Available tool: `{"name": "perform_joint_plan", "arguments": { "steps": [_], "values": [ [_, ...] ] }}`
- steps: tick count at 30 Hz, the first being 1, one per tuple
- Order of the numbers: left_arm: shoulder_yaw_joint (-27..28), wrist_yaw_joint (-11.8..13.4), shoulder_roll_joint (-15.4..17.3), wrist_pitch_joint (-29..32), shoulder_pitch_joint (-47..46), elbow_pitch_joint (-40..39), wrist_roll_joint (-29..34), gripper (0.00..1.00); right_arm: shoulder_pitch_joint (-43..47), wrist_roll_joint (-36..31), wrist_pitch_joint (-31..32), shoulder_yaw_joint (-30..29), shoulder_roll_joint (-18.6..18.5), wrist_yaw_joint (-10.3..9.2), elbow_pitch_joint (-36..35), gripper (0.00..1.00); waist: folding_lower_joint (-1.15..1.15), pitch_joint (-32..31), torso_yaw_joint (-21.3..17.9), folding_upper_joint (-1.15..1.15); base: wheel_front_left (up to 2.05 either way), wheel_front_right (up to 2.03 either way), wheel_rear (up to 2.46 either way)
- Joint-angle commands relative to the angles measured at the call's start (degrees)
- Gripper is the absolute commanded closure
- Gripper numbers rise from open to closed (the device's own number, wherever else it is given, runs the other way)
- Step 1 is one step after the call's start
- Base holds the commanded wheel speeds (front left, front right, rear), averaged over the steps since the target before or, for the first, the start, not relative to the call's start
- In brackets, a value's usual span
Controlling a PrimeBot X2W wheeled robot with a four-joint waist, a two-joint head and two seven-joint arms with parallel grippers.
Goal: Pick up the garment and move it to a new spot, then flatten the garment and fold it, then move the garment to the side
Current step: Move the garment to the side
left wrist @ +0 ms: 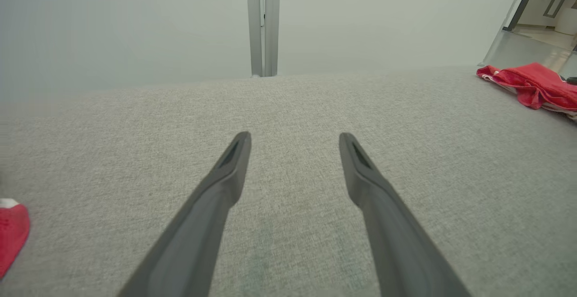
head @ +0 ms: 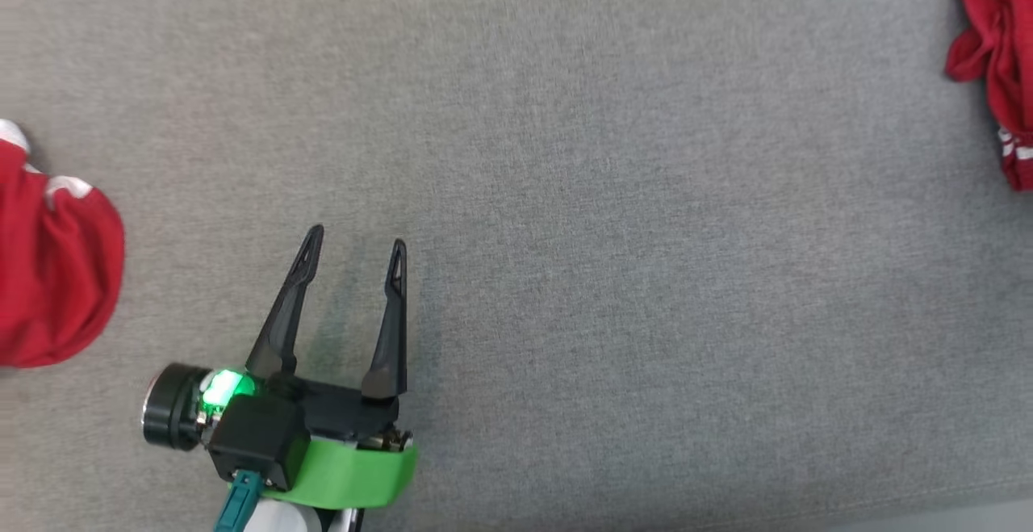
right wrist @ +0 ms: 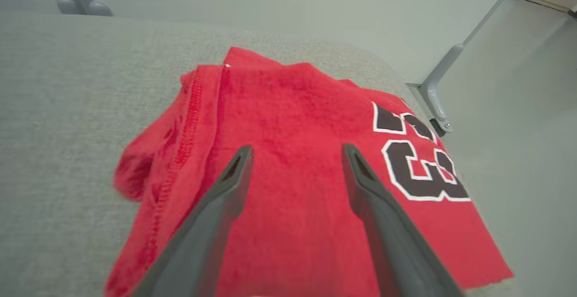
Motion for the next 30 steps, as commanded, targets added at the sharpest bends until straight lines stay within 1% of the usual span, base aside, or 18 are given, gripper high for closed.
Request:
{"name": "perform_joint_plan", "arguments": {
  "steps": [1, 2, 3, 4, 5, 8, 10, 14, 16, 17, 18, 20, 22, 26, 30],
  "values": [
    [0.21, 0.56, -0.35, -0.16, 1.64, 0.60, -1.10, 0.00, 1.91, -1.09, -0.49, -0.66, 1.55, -0.11, -1.25, 0.00, 0.00, -9.98, 3.20, 0.00, 0.00, 0.00, 0.00],
    [0.41, 0.63, -0.45, -0.17, 2.20, 1.05, -1.56, 0.00, 2.91, -1.72, -0.48, -1.16, 2.81, -0.11, -2.32, 0.00, 0.00, -11.36, 3.35, 0.00, 0.00, 0.00, 0.00],
    [0.83, 0.98, -0.55, -0.16, 3.00, 1.41, -2.08, 0.00, 4.61, -2.05, -0.38, -1.72, 5.02, -0.10, -3.70, 0.00, 0.00, -12.80, 3.35, 0.00, 0.00, 0.00, 0.00],
    [1.21, 1.05, -0.63, -0.16, 3.67, 1.83, -2.67, 0.00, 5.98, -2.90, -0.38, -2.26, 6.45, -0.11, -4.81, 0.00, 0.00, -14.07, 3.32, 0.00, 0.00, 0.00, 0.00],
    [1.65, 1.05, -0.69, -0.16, 4.53, 2.72, -3.24, 0.00, 7.82, -3.78, -0.37, -2.78, 8.58, -0.11, -6.09, 0.00, 0.00, -15.84, 3.25, 0.00, 0.00, 0.00, 0.00],
    [3.04, 0.86, -0.78, -0.09, 6.63, 5.51, -4.47, 0.00, 12.86, -6.70, -0.37, -3.71, 13.45, -0.11, -10.06, 0.00, 0.00, -20.13, 3.25, 0.00, 0.00, 0.00, 0.00],
    [4.02, 0.78, -0.80, -0.09, 7.46, 7.11, -4.82, 0.00, 15.77, -8.42, -0.36, -4.07, 16.15, -0.10, -12.53, 0.00, 0.00, -22.41, 3.27, 0.00, 0.00, 0.00, 0.00],
    [6.05, 0.10, -0.96, -0.10, 9.12, 10.03, -5.86, 0.00, 23.45, -13.27, -0.37, -5.71, 21.46, -0.11, -20.54, 0.00, 0.00, -27.10, 3.13, 0.00, 0.00, 0.00, 0.00],
    [6.88, -0.11, -1.03, -0.09, 9.92, 10.63, -6.24, 0.00, 26.44, -15.07, -0.37, -6.64, 23.30, -0.11, -23.30, 0.00, 0.00, -28.98, 2.79, 0.00, 0.00, 0.00, 0.00],
    [7.22, -0.60, -1.07, -0.10, 10.17, 10.39, -6.12, 0.00, 27.87, -16.25, -0.37, -7.30, 24.37, -0.10, -25.13, 0.00, 0.00, -29.62, 2.54, 0.00, 0.00, 0.00, 0.00],
    [8.34, -0.61, -1.09, -0.10, 10.70, 10.50, -5.67, 0.00, 30.45, -17.84, -0.37, -8.47, 26.40, -0.10, -27.64, 0.00, 0.00, -30.56, 2.04, 0.00, 0.00, 0.00, 0.00],
    [9.51, -0.32, -1.18, -0.10, 11.20, 10.01, -5.68, 0.00, 32.76, -19.03, -0.37, -9.27, 28.12, -0.10, -29.98, 0.00, 0.00, -31.23, 1.51, 0.00, 0.00, 0.00, 0.00],
    [10.46, -0.26, -1.28, -0.10, 11.96, 9.55, -5.59, 0.00, 34.91, -19.32, -0.38, -8.79, 29.37, -0.10, -31.70, 0.00, 0.00, -31.96, 1.00, 0.00, 0.00, 0.00, 0.00],
    [11.50, -1.51, -1.35, -0.10, 14.00, 7.97, -4.40, 0.00, 38.53, -19.58, -0.38, -7.95, 30.51, -0.10, -34.07, 0.00, 0.00, -33.52, 0.22, 0.00, 0.00, 0.00, 0.00],
    [12.19, -2.12, -1.38, -0.10, 16.29, 7.04, -4.45, 0.00, 41.71, -19.81, -0.38, -7.53, 30.54, -0.10, -35.57, 0.00, 0.00, -34.71, 0.13, 0.00, 0.00, 0.00, 0.00]
  ]
}}
